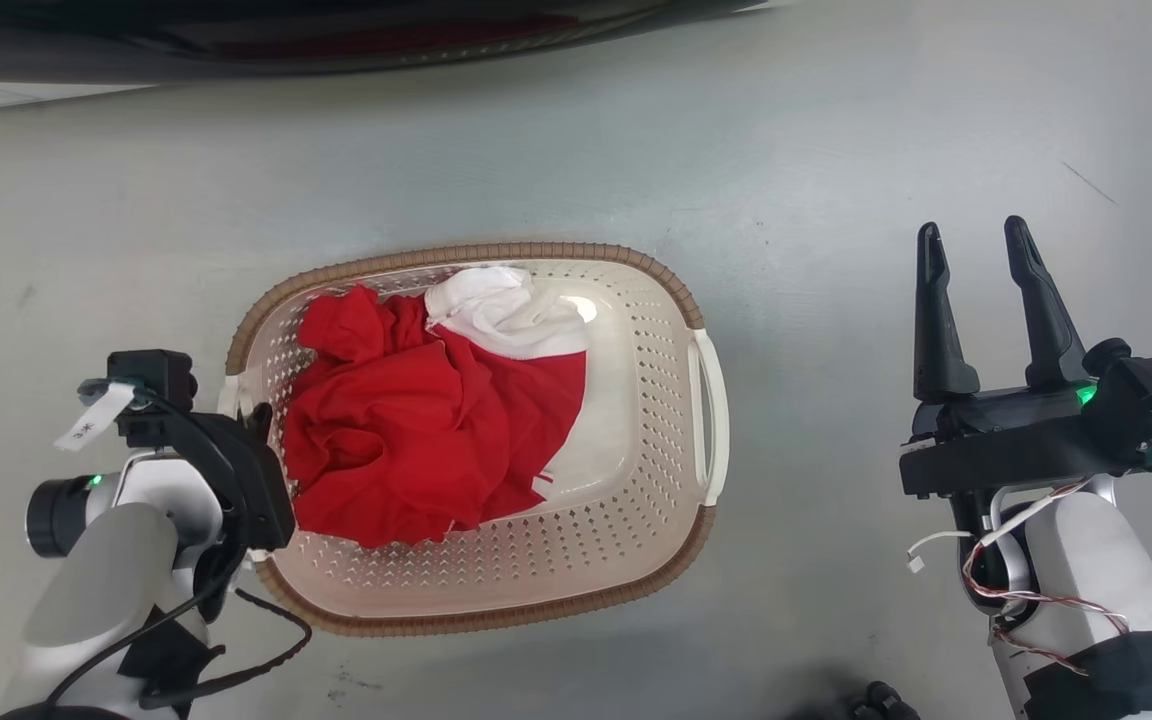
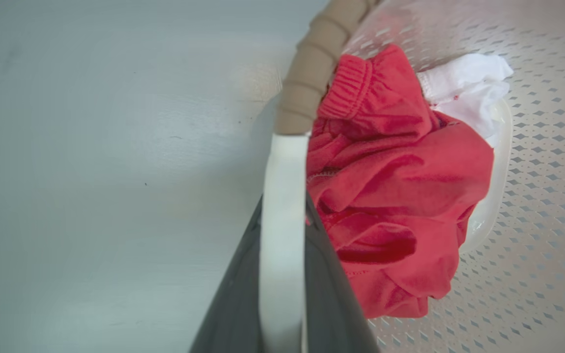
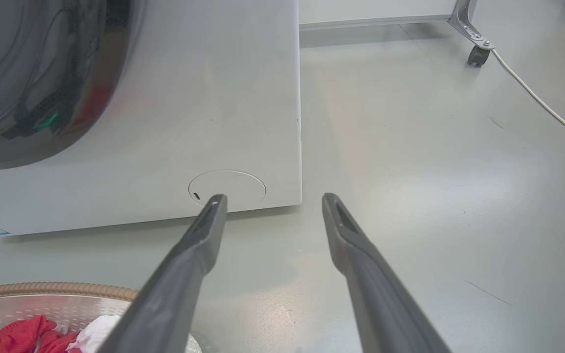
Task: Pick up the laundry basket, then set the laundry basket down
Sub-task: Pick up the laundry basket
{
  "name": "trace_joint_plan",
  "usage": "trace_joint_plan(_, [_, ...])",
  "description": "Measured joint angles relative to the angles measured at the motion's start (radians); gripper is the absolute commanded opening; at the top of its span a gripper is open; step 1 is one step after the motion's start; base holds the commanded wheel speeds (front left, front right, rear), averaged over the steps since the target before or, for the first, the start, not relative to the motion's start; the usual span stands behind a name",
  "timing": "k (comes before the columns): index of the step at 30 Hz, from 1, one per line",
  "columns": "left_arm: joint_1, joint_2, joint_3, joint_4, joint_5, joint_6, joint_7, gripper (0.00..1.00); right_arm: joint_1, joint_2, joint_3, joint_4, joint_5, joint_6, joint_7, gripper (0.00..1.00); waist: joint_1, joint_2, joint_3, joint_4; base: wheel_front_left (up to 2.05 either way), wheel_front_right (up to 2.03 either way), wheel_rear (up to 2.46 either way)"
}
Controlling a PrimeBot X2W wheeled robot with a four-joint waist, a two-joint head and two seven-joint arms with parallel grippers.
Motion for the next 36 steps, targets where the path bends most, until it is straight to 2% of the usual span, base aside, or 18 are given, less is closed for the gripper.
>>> trace_joint_plan(19, [0.0,-0.028,0.004,0.049,-0.09,-0.001,0.063,0.0,0.0,0.002,-0.009,0.006,-0.035,0.012,0.0,1.0,0.0,0.0,-0.02,0.006,0.0,0.0,0.0])
trace_joint_plan(20, [0.0,-0.028,0.0,0.049,-0.091,-0.001,0.065,0.59,0.0,0.002,-0.009,0.006,-0.036,0.015,0.0,1.0,0.0,0.0,-0.02,0.006,0.0,0.0,0.0])
trace_joint_plan(21, [0.0,-0.028,-0.004,0.049,-0.091,-0.002,0.071,0.93,0.0,0.002,-0.01,0.006,-0.036,0.018,0.0,1.0,0.0,0.0,-0.02,0.006,0.0,0.0,0.0])
trace_joint_plan(22, [-0.001,-0.029,-0.006,0.049,-0.095,-0.002,0.071,1.0,0.0,0.002,-0.011,0.006,-0.036,0.018,0.0,1.0,0.0,0.0,-0.021,0.006,0.0,0.0,0.0])
trace_joint_plan(29, [-0.001,-0.03,-0.021,0.036,-0.11,-0.008,0.072,1.0,0.0,0.002,-0.02,0.008,-0.037,0.02,0.0,1.0,0.0,0.0,-0.026,0.011,0.0,0.0,0.0])
trace_joint_plan(36, [-0.001,-0.028,-0.026,0.001,-0.111,-0.008,-0.011,1.0,0.004,-0.001,-0.037,0.034,-0.038,0.023,0.0,1.0,0.0,0.0,-0.059,0.02,0.0,0.0,0.0])
